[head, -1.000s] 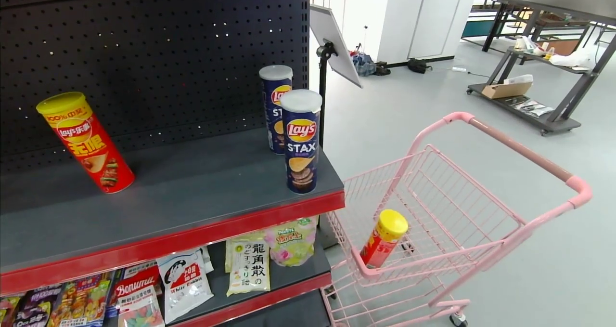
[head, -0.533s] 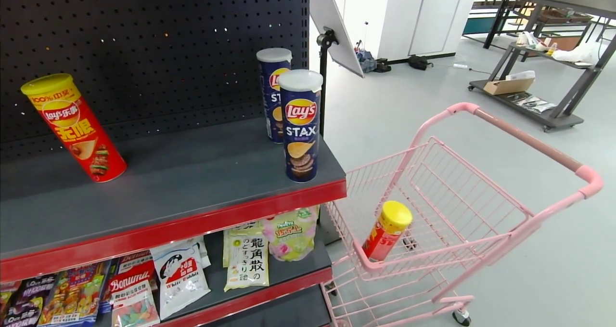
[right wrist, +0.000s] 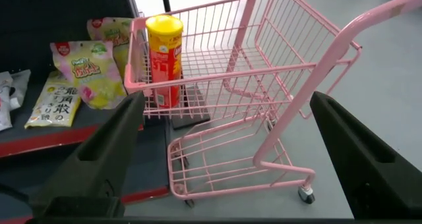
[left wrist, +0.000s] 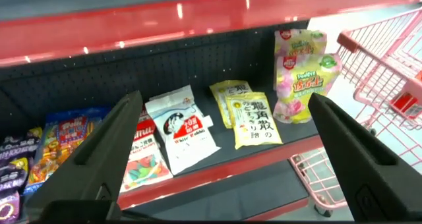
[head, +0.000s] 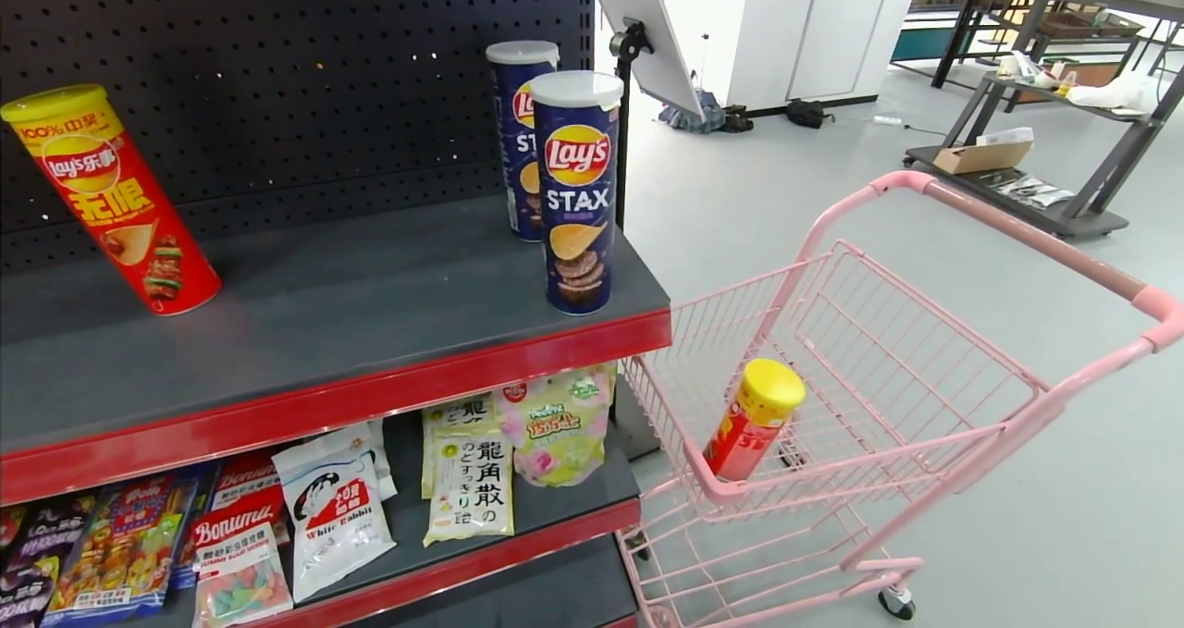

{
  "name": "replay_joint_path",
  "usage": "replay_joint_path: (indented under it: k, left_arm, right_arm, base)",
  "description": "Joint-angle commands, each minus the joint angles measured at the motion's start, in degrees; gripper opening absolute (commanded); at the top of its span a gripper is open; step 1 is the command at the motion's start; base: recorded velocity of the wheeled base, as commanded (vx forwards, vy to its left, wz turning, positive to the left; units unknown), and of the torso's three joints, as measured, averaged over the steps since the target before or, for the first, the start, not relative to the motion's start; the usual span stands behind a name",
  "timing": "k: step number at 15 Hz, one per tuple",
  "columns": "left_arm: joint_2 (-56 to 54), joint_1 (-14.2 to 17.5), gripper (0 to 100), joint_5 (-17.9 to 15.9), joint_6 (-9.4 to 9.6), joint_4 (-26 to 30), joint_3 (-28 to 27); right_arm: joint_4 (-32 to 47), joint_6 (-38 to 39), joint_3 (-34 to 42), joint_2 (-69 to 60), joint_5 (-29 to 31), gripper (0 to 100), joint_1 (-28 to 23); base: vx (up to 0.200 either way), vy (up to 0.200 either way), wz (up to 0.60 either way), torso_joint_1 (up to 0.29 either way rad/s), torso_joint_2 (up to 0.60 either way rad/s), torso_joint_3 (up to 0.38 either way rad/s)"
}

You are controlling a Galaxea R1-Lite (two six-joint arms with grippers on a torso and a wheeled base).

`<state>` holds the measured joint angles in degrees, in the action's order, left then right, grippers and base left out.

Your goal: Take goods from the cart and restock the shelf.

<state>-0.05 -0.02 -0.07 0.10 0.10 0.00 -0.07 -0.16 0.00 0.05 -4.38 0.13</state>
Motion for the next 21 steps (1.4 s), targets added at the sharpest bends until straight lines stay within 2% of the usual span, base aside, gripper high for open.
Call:
replay_joint_path:
  k: [1,8,11,12,14,15,16,17,20,21]
  left_arm:
    - [0.0,0.0,100,0.0,-0.01,-0.1,0.0]
    - [0.0,-0.1,100,0.0,-0.01,0.0,0.0]
    - [0.0,0.0,100,0.0,-0.01,0.0,0.0]
    - [0.0,-0.1,100,0.0,-0.01,0.0,0.0]
    - [0.0,0.0,100,0.0,-0.01,0.0,0.0]
    - [0.0,0.0,100,0.0,-0.01,0.0,0.0]
    - [0.0,-0.1,100,0.0,0.08,0.0,0.0]
    - [0.0,0.0,100,0.0,0.08,0.0,0.0]
    - [0.0,-0.1,100,0.0,0.08,0.0,0.0]
    - [0.0,0.0,100,0.0,0.08,-0.1,0.0]
  right_arm:
    - [0.0,0.0,0.0,0.0,0.0,100,0.0]
    - [0.0,0.0,0.0,0.0,0.0,100,0.0]
    - [-0.2,-0.5,0.0,0.2,-0.1,100,0.0]
    - [-0.3,0.2,-5.5,4.3,-1.2,100,0.6]
    - [-0.2,8.7,-30.1,30.1,-2.3,100,1.2]
    - [-0.2,8.5,-31.2,31.7,-2.8,100,1.4]
    - [-1.1,5.9,-30.7,37.2,-7.8,100,5.5]
    - [-7.4,7.1,-26.6,45.0,-8.5,100,9.5]
    - [-42.6,9.4,-16.7,71.9,-9.1,100,11.2]
    - [-51.5,9.4,-14.3,79.4,-9.2,100,12.0]
  base:
    - [0.000,0.000,0.00,-0.178,0.54,0.344]
    - [0.000,0.000,0.00,-0.163,0.53,0.365]
    - [0.000,0.000,0.00,-0.045,0.17,0.123]
    - [0.000,0.000,0.00,-0.007,0.06,0.041]
    - [0.000,0.000,0.00,0.000,0.00,0.000]
    - [0.000,0.000,0.00,0.000,0.00,0.000]
    - [0.000,0.000,0.00,0.000,0.00,0.000]
    - [0.000,0.000,0.00,0.000,0.00,0.000]
    - [0.000,0.000,0.00,0.000,0.00,0.000]
    - [0.000,0.000,0.00,0.000,0.00,0.000]
